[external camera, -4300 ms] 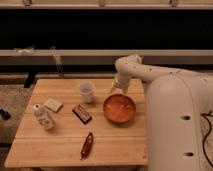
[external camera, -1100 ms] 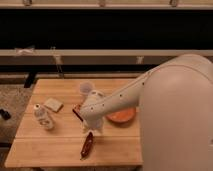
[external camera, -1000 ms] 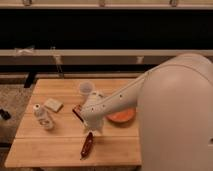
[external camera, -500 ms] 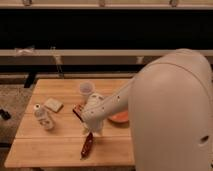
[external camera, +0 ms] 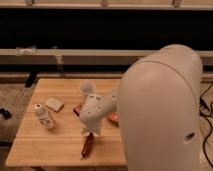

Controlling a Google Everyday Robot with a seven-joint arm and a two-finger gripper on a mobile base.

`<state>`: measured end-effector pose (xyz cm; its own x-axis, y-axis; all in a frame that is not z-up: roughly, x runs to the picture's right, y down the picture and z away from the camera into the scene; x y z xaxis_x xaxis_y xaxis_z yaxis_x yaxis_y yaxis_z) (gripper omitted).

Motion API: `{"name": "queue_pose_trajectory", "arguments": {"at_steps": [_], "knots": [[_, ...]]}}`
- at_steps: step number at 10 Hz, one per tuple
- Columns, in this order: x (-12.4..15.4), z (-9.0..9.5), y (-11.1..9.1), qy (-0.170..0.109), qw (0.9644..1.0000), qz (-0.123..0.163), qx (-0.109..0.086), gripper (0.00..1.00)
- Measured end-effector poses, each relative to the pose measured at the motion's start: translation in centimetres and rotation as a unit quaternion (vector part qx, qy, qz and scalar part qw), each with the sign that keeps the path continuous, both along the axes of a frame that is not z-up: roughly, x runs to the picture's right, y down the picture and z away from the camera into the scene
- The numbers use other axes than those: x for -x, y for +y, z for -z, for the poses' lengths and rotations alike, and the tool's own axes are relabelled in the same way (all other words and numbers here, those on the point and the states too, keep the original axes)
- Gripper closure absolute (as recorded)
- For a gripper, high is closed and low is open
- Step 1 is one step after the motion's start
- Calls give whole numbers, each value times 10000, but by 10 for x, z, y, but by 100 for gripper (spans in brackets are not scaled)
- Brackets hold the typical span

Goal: Drag the pepper across the table

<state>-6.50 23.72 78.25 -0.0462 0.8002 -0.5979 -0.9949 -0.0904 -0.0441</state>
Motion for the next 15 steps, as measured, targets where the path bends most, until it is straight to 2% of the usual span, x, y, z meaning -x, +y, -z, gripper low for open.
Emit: {"name": "queue_pose_trajectory", "arguments": {"at_steps": [1, 2, 4, 5, 8, 11, 15], "knots": [[8, -1, 4, -31, 9999, 126, 14, 35], [16, -2, 2, -102, 9999, 127, -19, 35], [6, -3, 2, -48, 9999, 150, -20, 35], [18, -4, 6, -274, 9993, 239, -40, 35], [17, -8, 10, -679, 9970, 342, -115, 35], [15, -4, 9, -942, 9947, 367, -190, 35], [17, 0, 8, -1111, 9925, 422, -286, 35]]}}
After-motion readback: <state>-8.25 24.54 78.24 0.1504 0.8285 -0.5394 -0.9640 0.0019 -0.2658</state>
